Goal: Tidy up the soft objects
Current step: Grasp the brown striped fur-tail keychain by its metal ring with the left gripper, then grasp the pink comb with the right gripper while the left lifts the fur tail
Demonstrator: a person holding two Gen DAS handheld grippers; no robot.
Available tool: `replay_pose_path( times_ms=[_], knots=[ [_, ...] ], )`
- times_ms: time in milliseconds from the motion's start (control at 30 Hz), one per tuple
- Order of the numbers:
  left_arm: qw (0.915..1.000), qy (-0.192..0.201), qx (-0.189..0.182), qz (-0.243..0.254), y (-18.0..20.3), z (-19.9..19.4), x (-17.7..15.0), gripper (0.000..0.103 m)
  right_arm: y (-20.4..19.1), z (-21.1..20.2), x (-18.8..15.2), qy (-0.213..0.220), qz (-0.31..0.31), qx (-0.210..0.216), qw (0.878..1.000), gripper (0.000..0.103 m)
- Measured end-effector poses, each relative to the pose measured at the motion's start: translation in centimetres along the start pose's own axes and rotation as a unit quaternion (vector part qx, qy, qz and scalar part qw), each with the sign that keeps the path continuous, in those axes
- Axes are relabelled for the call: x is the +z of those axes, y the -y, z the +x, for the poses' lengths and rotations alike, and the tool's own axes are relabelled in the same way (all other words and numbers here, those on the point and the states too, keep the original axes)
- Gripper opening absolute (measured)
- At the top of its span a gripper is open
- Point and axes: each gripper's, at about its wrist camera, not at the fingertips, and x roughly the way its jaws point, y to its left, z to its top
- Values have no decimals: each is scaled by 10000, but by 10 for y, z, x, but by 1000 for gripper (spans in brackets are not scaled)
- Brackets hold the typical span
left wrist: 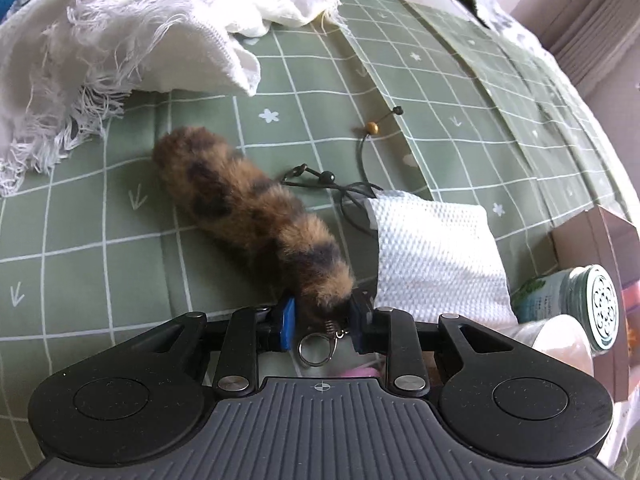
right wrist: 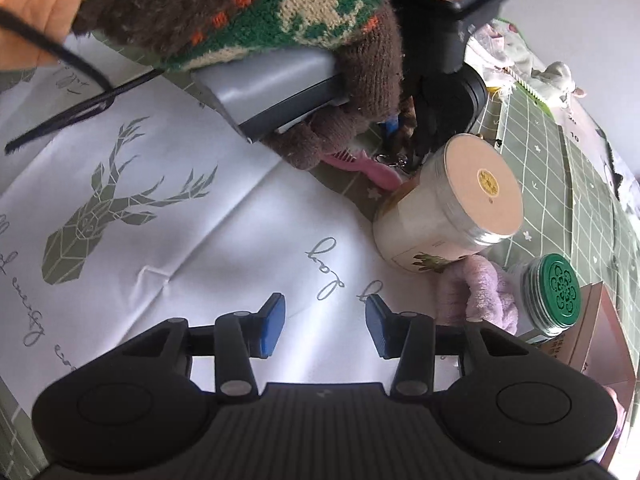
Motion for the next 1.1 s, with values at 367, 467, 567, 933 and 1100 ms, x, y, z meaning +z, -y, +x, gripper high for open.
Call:
replay_pose_path(
  times_ms=[367, 467, 567, 933, 1100],
  knots=[
    [9954, -269, 704, 593, -43, -43, -11, 15, -16, 4, 12, 245, -206, -185, 9993, 44],
    [9934, -324, 961, 530, -72, -60, -20, 15, -20, 9, 28, 607, -31, -312, 9977, 44],
    [9915, -394, 1167, 419, -102, -73, -32, 15, -21, 23, 45, 871, 326, -385, 9949, 44],
    [9926, 340, 609, -995, -174, -149, -39, 15, -7, 82, 100, 904, 1548, -314, 9833, 43],
    [9949, 398, 380, -849, -166, -151, -34, 15, -13, 91, 104, 955, 1369, 174, 9858, 42]
  ],
)
